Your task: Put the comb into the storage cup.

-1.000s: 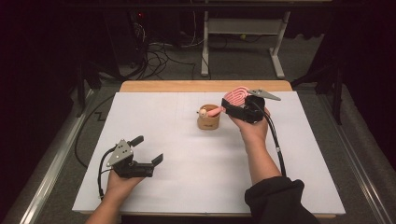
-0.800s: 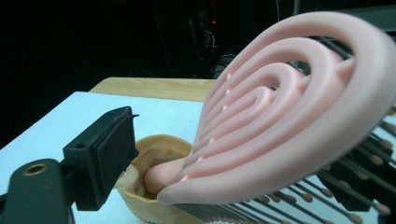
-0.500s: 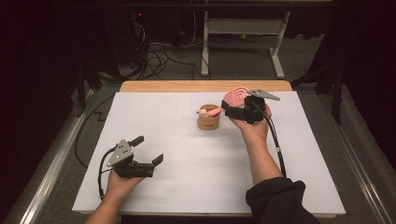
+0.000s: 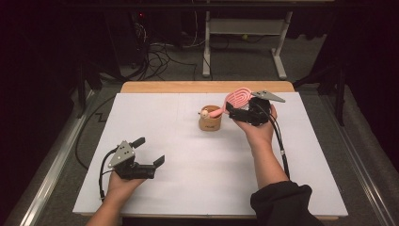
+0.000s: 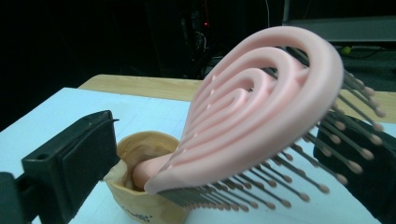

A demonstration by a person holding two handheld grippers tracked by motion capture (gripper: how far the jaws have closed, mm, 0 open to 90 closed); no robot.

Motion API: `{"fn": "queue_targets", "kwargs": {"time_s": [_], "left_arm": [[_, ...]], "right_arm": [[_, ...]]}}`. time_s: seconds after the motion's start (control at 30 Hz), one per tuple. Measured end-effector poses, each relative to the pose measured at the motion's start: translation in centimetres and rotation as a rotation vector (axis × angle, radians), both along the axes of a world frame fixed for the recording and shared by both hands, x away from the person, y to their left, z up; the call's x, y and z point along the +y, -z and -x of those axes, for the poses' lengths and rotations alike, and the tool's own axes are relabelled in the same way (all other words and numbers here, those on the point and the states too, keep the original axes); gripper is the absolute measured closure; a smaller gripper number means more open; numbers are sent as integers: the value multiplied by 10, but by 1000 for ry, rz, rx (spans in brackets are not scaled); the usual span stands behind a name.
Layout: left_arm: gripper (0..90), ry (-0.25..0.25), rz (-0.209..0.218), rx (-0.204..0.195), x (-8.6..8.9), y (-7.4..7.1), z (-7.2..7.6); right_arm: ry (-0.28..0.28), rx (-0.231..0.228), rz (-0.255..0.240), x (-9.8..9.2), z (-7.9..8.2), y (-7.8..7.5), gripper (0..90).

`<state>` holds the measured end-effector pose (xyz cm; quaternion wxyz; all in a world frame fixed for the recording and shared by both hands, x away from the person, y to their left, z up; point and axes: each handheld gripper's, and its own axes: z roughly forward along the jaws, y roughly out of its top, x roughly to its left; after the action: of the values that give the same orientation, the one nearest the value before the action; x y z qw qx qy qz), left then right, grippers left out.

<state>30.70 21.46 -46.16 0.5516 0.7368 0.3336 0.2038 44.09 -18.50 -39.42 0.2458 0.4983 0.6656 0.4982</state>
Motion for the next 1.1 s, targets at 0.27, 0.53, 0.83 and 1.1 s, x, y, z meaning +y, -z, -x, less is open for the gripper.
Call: {"fn": "queue_targets", "kwargs": {"time_s": [0.27,0.53,0.83,1.1], "left_arm": [[0,5,2,8,1,0,-1],[0,-2,2,15,2,1,-2],[0,1,0,30,3,2,-3],[0,-6,13,32,6,1,-3]], "right_arm": [[0,-6,20,-6,12,-1,3],[-13,1,43,-14,25,9,3],[-32,47,73,-24,43,46,3],[-59,46,88,-39,74,65,3]]}}
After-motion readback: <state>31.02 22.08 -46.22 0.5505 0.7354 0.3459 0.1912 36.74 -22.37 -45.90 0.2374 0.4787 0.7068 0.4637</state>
